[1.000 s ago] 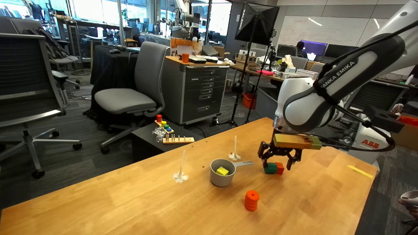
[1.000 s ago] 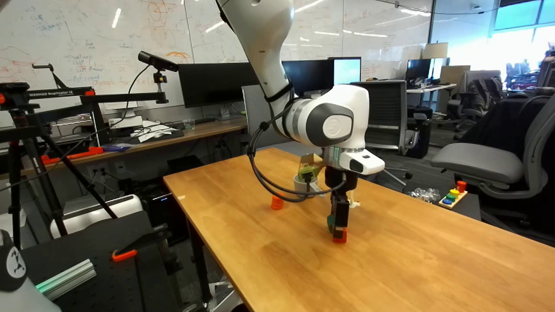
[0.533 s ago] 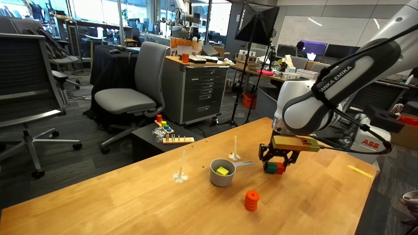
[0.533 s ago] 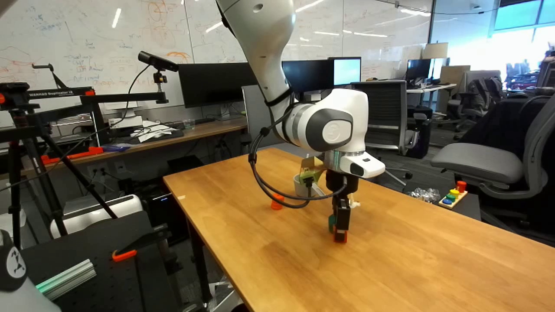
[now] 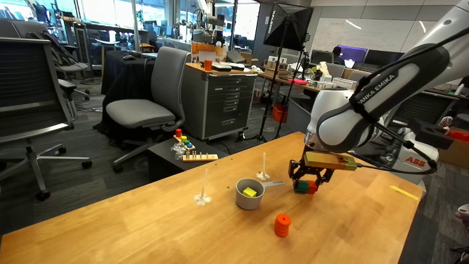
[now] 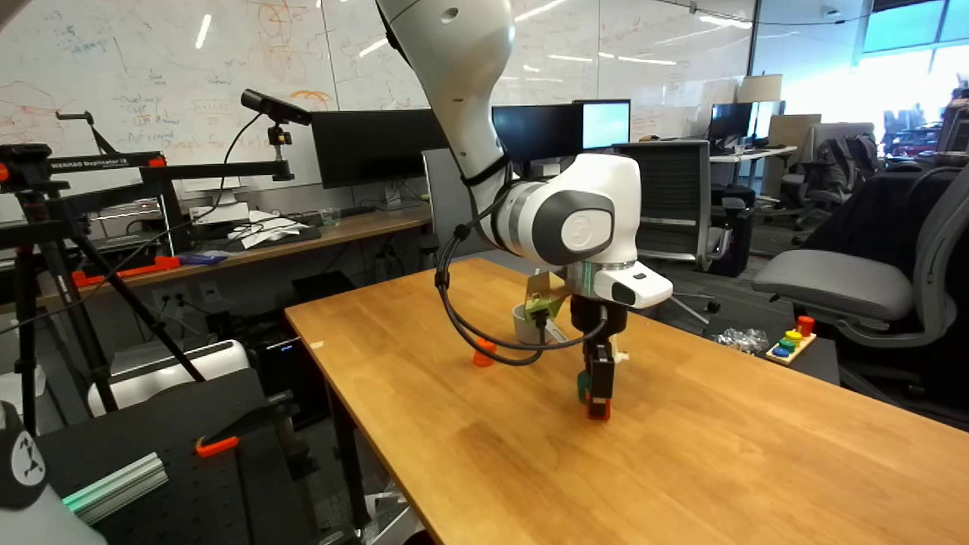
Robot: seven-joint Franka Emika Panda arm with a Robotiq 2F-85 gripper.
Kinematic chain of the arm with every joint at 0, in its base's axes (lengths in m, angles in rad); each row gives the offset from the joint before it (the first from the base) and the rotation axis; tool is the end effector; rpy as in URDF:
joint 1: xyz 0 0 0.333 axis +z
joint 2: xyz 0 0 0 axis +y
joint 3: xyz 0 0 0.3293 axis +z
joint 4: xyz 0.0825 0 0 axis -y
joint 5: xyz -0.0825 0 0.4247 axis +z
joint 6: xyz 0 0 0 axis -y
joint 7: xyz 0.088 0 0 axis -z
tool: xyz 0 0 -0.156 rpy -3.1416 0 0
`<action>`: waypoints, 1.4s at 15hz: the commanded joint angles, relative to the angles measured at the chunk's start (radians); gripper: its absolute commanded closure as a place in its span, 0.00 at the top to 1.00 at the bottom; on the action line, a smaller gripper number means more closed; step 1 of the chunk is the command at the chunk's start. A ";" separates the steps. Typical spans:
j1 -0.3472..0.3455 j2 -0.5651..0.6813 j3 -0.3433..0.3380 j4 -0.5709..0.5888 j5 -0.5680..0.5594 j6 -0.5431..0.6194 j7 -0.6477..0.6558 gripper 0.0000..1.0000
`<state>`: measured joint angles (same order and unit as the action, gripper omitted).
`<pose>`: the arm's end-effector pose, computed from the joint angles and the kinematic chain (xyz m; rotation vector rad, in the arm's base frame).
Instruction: Place the yellow, green and orange blocks inside the grey measuring cup
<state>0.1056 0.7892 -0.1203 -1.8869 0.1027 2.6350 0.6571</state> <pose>0.6393 -0.0147 0.0079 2.8922 -1.1030 -0.0299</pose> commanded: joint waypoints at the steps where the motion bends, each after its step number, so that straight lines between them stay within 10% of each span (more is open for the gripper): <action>1: 0.031 -0.045 -0.006 -0.031 0.020 0.032 0.006 0.49; 21: 0.228 -0.265 -0.001 -0.122 -0.001 0.260 0.186 0.49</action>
<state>0.3073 0.5213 -0.1178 -2.0112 0.1021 2.8428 0.7943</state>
